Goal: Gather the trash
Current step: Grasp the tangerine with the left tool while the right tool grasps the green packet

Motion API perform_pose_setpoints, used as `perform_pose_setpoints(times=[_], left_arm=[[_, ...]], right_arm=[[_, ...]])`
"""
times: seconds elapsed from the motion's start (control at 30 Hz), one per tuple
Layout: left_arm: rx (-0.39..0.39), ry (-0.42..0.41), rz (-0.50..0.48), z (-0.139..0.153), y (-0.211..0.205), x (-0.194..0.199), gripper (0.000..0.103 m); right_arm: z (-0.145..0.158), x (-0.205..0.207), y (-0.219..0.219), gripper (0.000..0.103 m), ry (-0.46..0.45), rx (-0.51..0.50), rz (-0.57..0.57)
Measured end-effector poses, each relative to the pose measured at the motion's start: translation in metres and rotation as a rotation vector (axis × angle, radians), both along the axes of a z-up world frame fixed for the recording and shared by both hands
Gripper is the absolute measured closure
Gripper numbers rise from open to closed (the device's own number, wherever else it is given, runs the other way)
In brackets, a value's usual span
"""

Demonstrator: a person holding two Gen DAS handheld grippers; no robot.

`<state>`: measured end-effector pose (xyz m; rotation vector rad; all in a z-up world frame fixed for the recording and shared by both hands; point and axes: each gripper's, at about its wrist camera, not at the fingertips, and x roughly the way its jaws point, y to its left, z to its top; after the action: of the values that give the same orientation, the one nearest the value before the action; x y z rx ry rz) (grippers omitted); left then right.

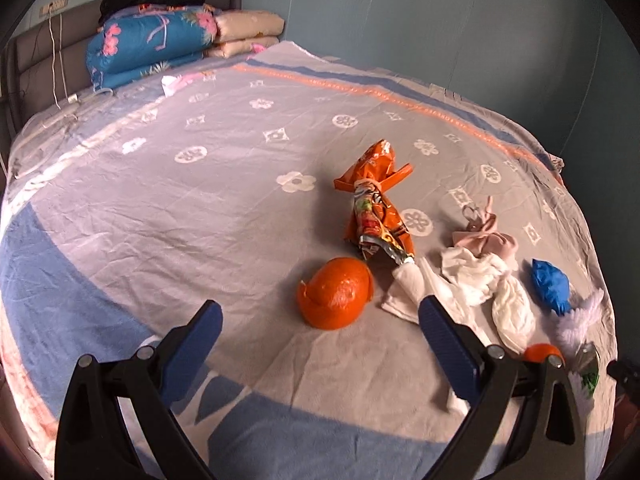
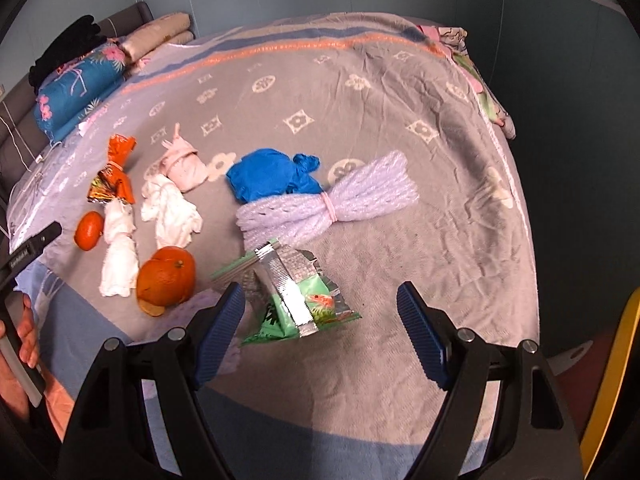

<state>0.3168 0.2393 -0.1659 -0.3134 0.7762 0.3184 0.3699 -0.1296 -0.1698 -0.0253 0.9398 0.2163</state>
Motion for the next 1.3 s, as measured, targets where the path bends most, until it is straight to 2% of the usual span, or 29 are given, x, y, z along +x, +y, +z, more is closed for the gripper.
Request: perform_pose_setpoints(times=[0.2,0.37,0.43,0.5,0.63,0.7,0.9,0.97,1.03,1.2,1.3], left_arm=[[-0.019,0.034,-0.023,-0.017,0.001,0.023,0.009],[-0.007,0.048,-0.049,-0.023,-0.006,0.032,0.022],[-0.005,0.054,-0.061,-0.025,-0.009,0.035,0.032],[-0.011,0.067,-0.07,-0.029,-0.01,0.038,0.04],[-0.017,0.068,-0.037,-0.033,-0.003,0.037,0.06],[-0.051,0.056,-0.029,-0.033,0.002,0.035,0.061],[-0.007,0.046,-0.04,-0.033,-0.003,0.035,0.065],[-0.009,0.039,-0.043,-0.032,-0.003,0.034,0.067],[-0.02,0.032,-0.034,-0.031,0.0,0.031,0.068],[-0.101,-0.027,0.004,-0.015,0.012,0.011,0.068],[-0.089,-0.059,0.012,-0.003,0.008,-0.001,0.069]], right_arm=[[-0.014,0.008,0.004,0.028,0.018,-0.033,0.008],[-0.028,0.018,0.003,0.029,0.055,-0.008,0.003],[-0.031,0.019,0.005,0.037,0.059,-0.008,0.005],[-0.031,0.02,0.008,0.041,0.057,-0.013,0.005],[-0.032,0.024,0.011,0.055,0.092,0.033,0.011],[-0.033,0.025,0.012,0.059,0.101,0.035,0.012],[-0.036,0.028,0.014,0.072,0.14,0.082,0.002],[-0.034,0.026,0.018,0.075,0.125,0.071,0.011],[-0.031,0.023,0.022,0.083,0.106,0.057,0.021],[-0.02,0.016,0.024,0.084,0.056,0.051,0.031],[-0.013,0.011,0.021,0.084,0.04,0.061,0.029]])
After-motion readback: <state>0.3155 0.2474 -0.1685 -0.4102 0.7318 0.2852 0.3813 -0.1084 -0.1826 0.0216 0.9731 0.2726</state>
